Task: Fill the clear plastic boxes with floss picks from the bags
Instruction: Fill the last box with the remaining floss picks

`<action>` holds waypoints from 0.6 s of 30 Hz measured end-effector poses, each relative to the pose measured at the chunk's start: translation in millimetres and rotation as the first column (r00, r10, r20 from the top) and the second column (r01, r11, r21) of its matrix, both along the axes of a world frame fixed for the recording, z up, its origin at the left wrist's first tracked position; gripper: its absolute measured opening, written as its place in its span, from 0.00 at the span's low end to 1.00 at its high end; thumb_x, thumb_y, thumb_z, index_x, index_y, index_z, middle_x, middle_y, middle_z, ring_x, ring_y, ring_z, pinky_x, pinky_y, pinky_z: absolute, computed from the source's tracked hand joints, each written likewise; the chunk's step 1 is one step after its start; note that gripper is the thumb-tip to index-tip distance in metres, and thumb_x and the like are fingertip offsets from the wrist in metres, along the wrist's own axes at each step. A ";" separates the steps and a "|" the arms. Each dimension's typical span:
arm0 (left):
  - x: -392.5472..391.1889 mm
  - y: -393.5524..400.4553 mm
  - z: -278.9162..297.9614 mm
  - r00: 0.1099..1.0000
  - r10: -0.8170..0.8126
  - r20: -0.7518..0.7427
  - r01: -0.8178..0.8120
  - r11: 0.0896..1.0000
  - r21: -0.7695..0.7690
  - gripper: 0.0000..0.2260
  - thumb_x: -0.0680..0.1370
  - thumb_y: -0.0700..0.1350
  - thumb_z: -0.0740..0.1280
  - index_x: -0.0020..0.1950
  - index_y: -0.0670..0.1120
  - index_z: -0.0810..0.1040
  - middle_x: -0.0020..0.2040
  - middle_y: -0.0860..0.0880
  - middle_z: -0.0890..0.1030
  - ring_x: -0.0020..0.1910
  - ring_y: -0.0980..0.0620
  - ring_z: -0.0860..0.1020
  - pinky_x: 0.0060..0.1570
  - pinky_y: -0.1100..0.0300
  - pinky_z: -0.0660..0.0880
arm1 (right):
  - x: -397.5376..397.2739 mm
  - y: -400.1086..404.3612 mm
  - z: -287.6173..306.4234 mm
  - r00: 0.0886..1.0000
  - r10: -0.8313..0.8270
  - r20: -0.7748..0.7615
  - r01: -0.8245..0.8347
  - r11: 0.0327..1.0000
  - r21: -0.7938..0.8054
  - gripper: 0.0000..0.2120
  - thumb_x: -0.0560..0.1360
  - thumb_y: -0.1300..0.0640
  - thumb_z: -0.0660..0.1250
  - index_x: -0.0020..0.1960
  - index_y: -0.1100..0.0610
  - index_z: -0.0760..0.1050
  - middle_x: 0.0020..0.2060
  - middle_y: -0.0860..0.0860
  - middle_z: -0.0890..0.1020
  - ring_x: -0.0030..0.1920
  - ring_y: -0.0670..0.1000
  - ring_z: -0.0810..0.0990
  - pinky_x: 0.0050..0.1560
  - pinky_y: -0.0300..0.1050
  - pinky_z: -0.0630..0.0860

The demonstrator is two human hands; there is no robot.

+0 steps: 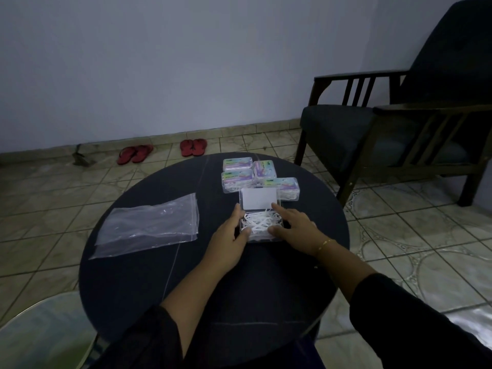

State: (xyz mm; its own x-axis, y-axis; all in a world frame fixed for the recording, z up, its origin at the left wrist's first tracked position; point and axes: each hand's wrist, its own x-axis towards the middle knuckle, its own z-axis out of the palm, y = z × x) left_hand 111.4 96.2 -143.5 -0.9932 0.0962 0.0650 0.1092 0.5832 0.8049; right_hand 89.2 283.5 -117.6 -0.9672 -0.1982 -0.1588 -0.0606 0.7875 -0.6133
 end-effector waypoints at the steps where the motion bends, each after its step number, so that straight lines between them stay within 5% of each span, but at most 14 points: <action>1: -1.5 0.9 0.1 1.000 0.010 -0.002 -0.010 1.000 0.012 0.28 0.81 0.47 0.61 0.78 0.52 0.51 0.72 0.59 0.65 0.71 0.59 0.63 0.65 0.66 0.58 | 1.3 -0.6 0.3 1.000 -0.002 -0.002 0.002 1.000 0.009 0.30 0.77 0.42 0.61 0.76 0.41 0.52 0.73 0.50 0.61 0.73 0.54 0.58 0.72 0.55 0.55; 4: -3.9 3.7 0.2 0.999 0.041 -0.021 -0.040 0.998 0.045 0.27 0.80 0.47 0.63 0.78 0.50 0.57 0.68 0.65 0.64 0.70 0.59 0.65 0.63 0.66 0.61 | 2.8 -1.8 0.2 1.000 -0.003 -0.012 0.003 1.000 0.018 0.30 0.77 0.42 0.60 0.76 0.41 0.53 0.73 0.49 0.61 0.72 0.53 0.58 0.70 0.53 0.54; 7: -3.7 5.1 -1.9 0.997 0.065 -0.045 -0.062 0.996 0.065 0.29 0.80 0.47 0.64 0.77 0.52 0.55 0.71 0.59 0.67 0.66 0.59 0.69 0.62 0.64 0.65 | 2.5 -0.7 -1.9 1.000 -0.013 -0.023 0.012 1.000 -0.015 0.32 0.76 0.42 0.62 0.76 0.41 0.52 0.73 0.49 0.63 0.72 0.53 0.59 0.70 0.54 0.55; 12: -0.9 -0.4 -5.2 0.997 0.076 0.001 -0.076 0.993 0.096 0.41 0.73 0.52 0.72 0.78 0.55 0.49 0.69 0.58 0.66 0.64 0.60 0.70 0.61 0.60 0.68 | 0.9 3.2 -2.3 0.997 -0.065 0.052 0.076 0.965 -0.251 0.45 0.68 0.48 0.74 0.76 0.43 0.49 0.70 0.50 0.68 0.70 0.53 0.66 0.72 0.58 0.60; 18: -2.0 -4.1 -7.2 0.995 0.088 0.056 -0.088 0.996 -0.012 0.48 0.70 0.57 0.74 0.78 0.53 0.45 0.74 0.56 0.64 0.75 0.50 0.57 0.74 0.50 0.53 | 0.8 7.2 -2.5 0.993 -0.054 0.108 0.087 0.943 -0.322 0.50 0.67 0.55 0.76 0.78 0.49 0.46 0.71 0.49 0.67 0.71 0.51 0.65 0.69 0.48 0.62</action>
